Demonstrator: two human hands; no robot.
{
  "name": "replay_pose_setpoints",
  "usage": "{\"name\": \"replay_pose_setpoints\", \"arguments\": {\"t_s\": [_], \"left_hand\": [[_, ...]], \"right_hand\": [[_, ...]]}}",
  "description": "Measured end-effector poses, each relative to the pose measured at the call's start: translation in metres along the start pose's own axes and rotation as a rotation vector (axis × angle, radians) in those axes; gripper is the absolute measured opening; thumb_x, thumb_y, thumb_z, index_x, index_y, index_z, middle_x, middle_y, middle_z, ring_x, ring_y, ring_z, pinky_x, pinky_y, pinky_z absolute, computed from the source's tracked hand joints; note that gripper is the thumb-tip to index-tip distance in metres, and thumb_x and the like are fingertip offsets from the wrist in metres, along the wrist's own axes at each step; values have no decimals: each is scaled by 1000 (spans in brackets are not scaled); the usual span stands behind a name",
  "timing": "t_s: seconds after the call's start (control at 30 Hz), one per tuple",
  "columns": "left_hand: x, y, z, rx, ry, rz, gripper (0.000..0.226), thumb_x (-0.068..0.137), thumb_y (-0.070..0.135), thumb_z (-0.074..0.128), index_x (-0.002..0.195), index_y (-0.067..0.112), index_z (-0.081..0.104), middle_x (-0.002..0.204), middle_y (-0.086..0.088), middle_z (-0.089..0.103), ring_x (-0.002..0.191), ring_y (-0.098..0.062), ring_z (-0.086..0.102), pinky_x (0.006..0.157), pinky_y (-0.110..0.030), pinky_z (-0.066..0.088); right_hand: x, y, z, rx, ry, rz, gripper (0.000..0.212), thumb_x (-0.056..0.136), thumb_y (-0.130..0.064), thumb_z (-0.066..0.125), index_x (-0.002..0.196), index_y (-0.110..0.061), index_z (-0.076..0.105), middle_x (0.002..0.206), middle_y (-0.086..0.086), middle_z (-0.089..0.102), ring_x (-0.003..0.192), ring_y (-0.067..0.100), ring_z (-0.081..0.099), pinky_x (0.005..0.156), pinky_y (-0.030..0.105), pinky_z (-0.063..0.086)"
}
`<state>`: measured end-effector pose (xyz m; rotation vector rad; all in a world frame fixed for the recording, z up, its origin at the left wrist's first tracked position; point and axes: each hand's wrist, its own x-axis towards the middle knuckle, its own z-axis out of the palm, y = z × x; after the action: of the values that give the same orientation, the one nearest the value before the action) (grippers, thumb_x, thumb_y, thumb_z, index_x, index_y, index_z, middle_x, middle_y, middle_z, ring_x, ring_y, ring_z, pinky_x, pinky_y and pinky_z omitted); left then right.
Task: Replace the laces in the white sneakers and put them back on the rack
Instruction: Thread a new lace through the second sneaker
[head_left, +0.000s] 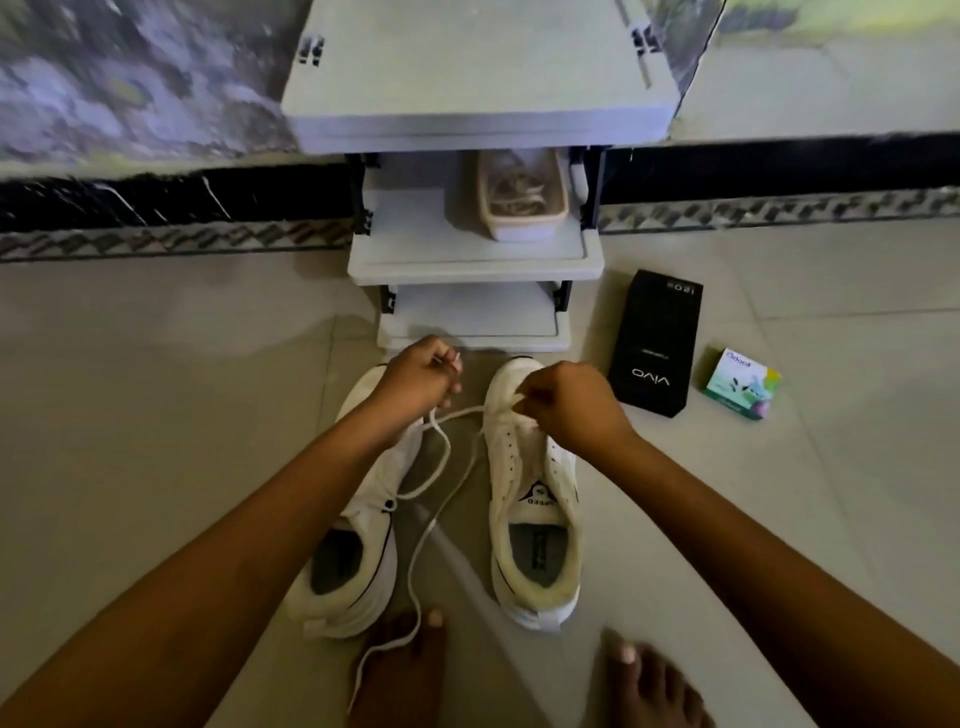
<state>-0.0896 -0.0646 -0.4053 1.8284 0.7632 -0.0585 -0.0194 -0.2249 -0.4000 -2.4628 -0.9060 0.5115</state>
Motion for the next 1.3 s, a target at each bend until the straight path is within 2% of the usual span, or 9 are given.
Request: {"name": "replay_pose_setpoints", "arguments": {"t_s": [0.13,0.17,0.27,0.33,0.5,0.73,0.97,1.13,1.3], "left_hand": [[1,6,3,-41,12,13,12,95,9,46,85,13,51,73,-5,57,59,-12,51,55,-19,44],[0,9,3,-47,16,24,14,95,9,47,83,15,52,74,-4,58,61,-12,52,56,-20,44],[-3,8,9,-77,-3,70,19,95,8,48,79,18,52,77,0,58,66,-10,54,58,-18,46],[-7,6,16,-52,-8,105,19,93,6,51,78,18,54,79,1,60,69,-10,56,62,-18,48],[-14,0,44,154,-108,265,7,87,9,63,88,16,65,90,2,66,89,-15,61,83,-29,49],[-15,-15,65,522,-76,368,10,88,16,62,94,16,70,96,-3,69,89,-18,63,81,-29,50],[-17,-15,77,781,-69,417,21,93,21,52,107,18,68,106,-5,61,95,-24,60,83,-30,48],[-16,-16,88,968,-18,431,22,93,17,48,104,16,67,102,-5,61,86,-25,62,69,-31,48],[-12,-17,87,801,-59,384,15,89,18,56,88,16,70,88,-5,66,79,-23,62,63,-29,44]], "right_hand": [[-17,-14,-1,299,-405,-86,34,89,-9,60,124,-11,60,116,1,64,103,9,58,86,15,42],[-19,-11,-2,422,-406,-55,36,89,-3,59,125,-10,59,115,0,64,103,9,58,84,16,45],[-18,16,-5,628,-6,151,27,88,3,56,111,-8,63,102,4,66,97,19,64,80,24,54],[-18,34,-3,512,158,286,21,88,-4,60,108,-8,64,99,6,66,90,17,63,83,29,54],[-25,43,21,371,-13,270,28,84,-20,69,110,-11,67,109,4,66,93,12,61,85,24,47],[-27,43,26,420,-4,287,30,84,-15,68,114,-13,66,117,5,64,104,19,60,88,26,46],[-32,47,26,469,-36,277,41,82,-16,71,121,-11,60,117,6,60,101,15,58,82,22,44],[-36,50,29,509,-19,343,38,82,-15,71,118,-11,60,110,2,60,91,10,54,78,21,43],[-36,53,31,560,8,369,26,84,-11,69,110,-12,65,103,0,60,92,13,58,78,22,43]]}}
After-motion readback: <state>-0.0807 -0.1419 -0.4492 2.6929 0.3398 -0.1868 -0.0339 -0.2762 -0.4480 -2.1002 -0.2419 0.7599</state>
